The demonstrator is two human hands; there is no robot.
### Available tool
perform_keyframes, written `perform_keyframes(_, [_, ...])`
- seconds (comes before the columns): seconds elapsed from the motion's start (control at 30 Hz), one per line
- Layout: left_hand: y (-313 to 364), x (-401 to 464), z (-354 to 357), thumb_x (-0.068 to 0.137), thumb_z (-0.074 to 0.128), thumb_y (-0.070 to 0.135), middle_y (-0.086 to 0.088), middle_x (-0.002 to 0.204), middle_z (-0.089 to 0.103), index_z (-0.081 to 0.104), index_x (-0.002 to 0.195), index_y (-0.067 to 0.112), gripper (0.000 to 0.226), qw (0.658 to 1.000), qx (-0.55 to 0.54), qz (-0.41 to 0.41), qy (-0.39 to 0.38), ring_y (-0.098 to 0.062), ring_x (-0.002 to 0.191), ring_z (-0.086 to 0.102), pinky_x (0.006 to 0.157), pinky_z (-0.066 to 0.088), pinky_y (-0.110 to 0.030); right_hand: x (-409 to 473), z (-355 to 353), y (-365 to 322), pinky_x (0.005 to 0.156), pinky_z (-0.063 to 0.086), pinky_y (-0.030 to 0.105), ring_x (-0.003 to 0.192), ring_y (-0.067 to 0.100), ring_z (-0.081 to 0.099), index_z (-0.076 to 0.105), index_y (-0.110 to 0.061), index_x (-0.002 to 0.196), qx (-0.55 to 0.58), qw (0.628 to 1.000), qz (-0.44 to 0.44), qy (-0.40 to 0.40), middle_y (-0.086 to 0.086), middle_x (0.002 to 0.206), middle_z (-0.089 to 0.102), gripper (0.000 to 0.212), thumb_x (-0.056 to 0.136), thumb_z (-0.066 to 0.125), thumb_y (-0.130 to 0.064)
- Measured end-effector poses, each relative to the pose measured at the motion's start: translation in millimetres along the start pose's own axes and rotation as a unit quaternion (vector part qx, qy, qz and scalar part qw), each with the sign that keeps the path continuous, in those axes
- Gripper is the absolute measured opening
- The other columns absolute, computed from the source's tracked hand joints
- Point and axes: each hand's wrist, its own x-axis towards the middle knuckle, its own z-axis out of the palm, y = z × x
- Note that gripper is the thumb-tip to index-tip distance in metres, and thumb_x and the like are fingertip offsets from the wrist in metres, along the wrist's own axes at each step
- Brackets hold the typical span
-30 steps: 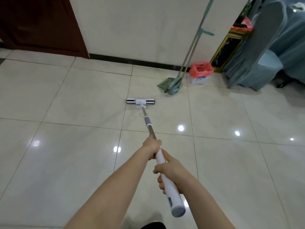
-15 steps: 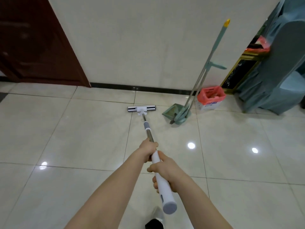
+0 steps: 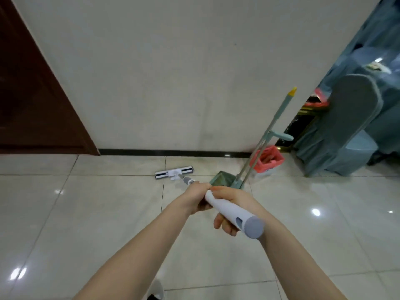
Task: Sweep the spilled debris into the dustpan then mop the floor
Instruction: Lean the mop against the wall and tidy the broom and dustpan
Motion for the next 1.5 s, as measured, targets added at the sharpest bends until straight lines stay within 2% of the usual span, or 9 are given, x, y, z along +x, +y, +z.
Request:
perform_keyframes(0.1, [48.8,1.4,-17.6,0.094,0.045,0.029,-0.009,0.069,0.068,0.063,0.106,0.007,0.030,0.996,0.089,0.012,0.000,-0.021,0.053,0.066,0.056,0.055,-0.028,16.1,8.9,-33.4,0.039,0.048,0.026,0.038,0.027,0.057,0.068,0.002,0.099,0.015,0.996,-0.053,0.066,0.024,0.060,0.064,0.028,0.095,0.059,-0.024])
perform_keyframes(0.23, [100.9,2.9,-39.0,0.094,0.045,0.049,-0.007,0.071,0.070,0.065,0.105,0.017,0.039,0.978,0.178,0.104,-0.011,-0.021,0.056,0.065,0.057,0.055,-0.026,39.6,17.4,-80.2,0.044,0.053,0.029,0.043,0.025,0.063,0.066,0.005,0.099,0.089,0.978,-0.140,0.126,0.022,0.061,0.066,0.036,0.104,0.041,-0.021])
perform_keyframes(0.47, [178.2,44.6,-68.3,0.094,0.048,0.021,0.000,0.074,0.058,0.069,0.098,0.025,0.023,0.920,0.237,0.310,0.031,-0.018,0.068,0.054,0.063,0.050,-0.037,93.9,12.9,-165.5,0.084,0.051,0.023,0.082,0.009,0.071,0.068,-0.018,0.090,-0.002,0.953,-0.216,0.211,-0.005,0.071,0.074,0.030,0.102,0.041,-0.024])
perform_keyframes(0.57, [212.1,72.4,-80.7,0.089,0.060,0.030,0.001,0.090,0.053,0.066,0.114,0.027,0.026,0.881,0.279,0.378,0.046,-0.016,0.075,0.055,0.074,0.053,-0.041,124.8,10.1,-204.9,0.071,0.039,0.007,0.074,-0.013,0.063,0.066,-0.019,0.092,-0.016,0.947,-0.274,0.167,-0.004,0.075,0.076,0.021,0.099,0.047,-0.014])
perform_keyframes(0.67, [253.9,95.5,-87.0,0.088,0.065,0.038,0.002,0.098,0.048,0.065,0.116,0.030,0.029,0.862,0.276,0.418,0.072,-0.014,0.085,0.057,0.081,0.051,-0.029,164.0,1.1,-249.7,0.064,0.045,0.004,0.074,-0.006,0.067,0.067,-0.008,0.096,-0.059,0.932,-0.327,0.147,0.003,0.080,0.077,0.013,0.087,0.063,-0.001])
perform_keyframes(0.9, [353.8,154.3,-89.0,0.094,0.057,0.034,0.008,0.084,0.064,0.059,0.091,0.037,0.005,0.838,0.265,0.471,0.074,-0.009,0.083,0.061,0.078,0.049,-0.027,262.6,-24.3,-358.0,0.062,0.045,0.007,0.064,0.001,0.063,0.068,-0.015,0.102,-0.163,0.878,-0.419,0.164,0.003,0.072,0.070,0.024,0.081,0.078,-0.024])
perform_keyframes(1.07, [414.8,195.2,-95.7,0.097,0.053,0.032,-0.002,0.084,0.064,0.059,0.091,0.028,0.010,0.847,0.229,0.465,0.122,-0.018,0.081,0.061,0.079,0.052,-0.040,335.5,-26.3,-426.6,0.081,0.057,0.033,0.087,0.017,0.066,0.064,-0.027,0.092,-0.182,0.858,-0.460,0.135,0.009,0.097,0.064,0.024,0.076,0.075,-0.042])
perform_keyframes(1.23, [471.0,235.4,-113.0,0.099,0.050,0.029,-0.010,0.085,0.063,0.059,0.092,0.020,0.014,0.846,0.203,0.465,0.163,-0.025,0.081,0.058,0.077,0.050,-0.044,400.6,-5.1,-481.8,0.078,0.057,0.053,0.076,0.017,0.063,0.053,-0.047,0.079,-0.145,0.869,-0.462,0.100,-0.017,0.071,0.061,0.012,0.073,0.062,-0.054])
perform_keyframes(1.5, [545.7,283.3,-156.5,0.097,0.044,0.041,-0.003,0.076,0.062,0.054,0.086,0.022,0.024,0.826,0.250,0.481,0.157,-0.018,0.070,0.058,0.067,0.048,-0.040,462.6,30.0,-546.1,0.069,0.055,0.053,0.062,0.012,0.052,0.053,-0.013,0.087,-0.095,0.856,-0.479,0.169,-0.007,0.066,0.054,0.028,0.089,0.063,-0.039])
